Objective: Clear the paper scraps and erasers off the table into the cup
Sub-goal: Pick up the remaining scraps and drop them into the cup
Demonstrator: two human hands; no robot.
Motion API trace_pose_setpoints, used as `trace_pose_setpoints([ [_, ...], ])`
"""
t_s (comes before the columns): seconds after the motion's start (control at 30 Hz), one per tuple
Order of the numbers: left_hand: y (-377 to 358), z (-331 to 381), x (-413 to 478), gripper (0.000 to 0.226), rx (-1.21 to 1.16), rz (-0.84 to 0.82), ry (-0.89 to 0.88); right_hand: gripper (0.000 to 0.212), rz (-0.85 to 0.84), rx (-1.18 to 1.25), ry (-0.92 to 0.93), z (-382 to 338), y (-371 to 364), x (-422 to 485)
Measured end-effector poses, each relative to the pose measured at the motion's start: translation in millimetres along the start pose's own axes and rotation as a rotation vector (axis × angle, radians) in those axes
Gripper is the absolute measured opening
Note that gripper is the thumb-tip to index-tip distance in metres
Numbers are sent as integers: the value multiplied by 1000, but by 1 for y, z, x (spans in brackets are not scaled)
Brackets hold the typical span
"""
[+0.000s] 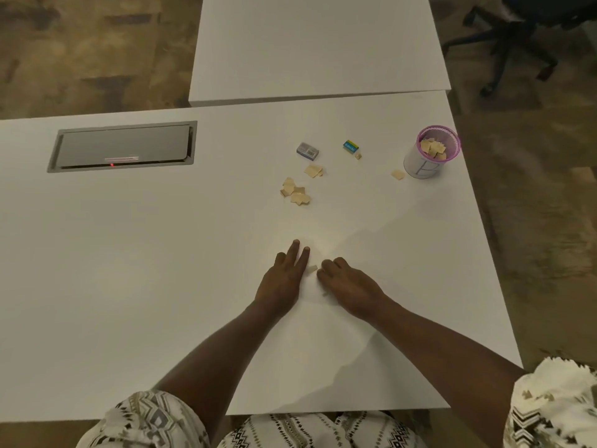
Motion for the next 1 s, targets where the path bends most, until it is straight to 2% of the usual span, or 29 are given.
trace_pose_setpoints([
  [0.07,0,2,3,62,21,-25,-13,16,7,23,-9,3,5,1],
  [0.23,-1,7,5,47,22,6,-46,27,-39,55,-67,12,13,5],
  [0.43,0,17,13,21,29,57,-22,24,64,143,-200,35,14,7],
  [0.5,1,19,17,16,27,62,-9,19,164,300,-311,45,14,8],
  [0.57,1,21,23,15,-17,80,39,17,283,558,-481,53,17,10],
  [0.63,1,21,30,14,-102,109,137,16,376,811,-654,61,23,11],
  [0.73,6,25,43,17,-303,179,310,14,433,1070,-812,72,29,11],
  [0.83,20,34,63,26,-485,214,422,16,483,1298,-900,84,36,12],
  [1.0,52,67,119,30,-605,281,476,25,649,1401,-906,117,72,17],
])
Point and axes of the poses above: each hand's wrist, its own x-axis towards the middle knuckle, its own y-axis out of the back of the hand, z = x × y, the point moved 1 cm from there along x, towards the middle knuckle, and after that the axes turned 5 degrees about x, right-handed, at the moved point
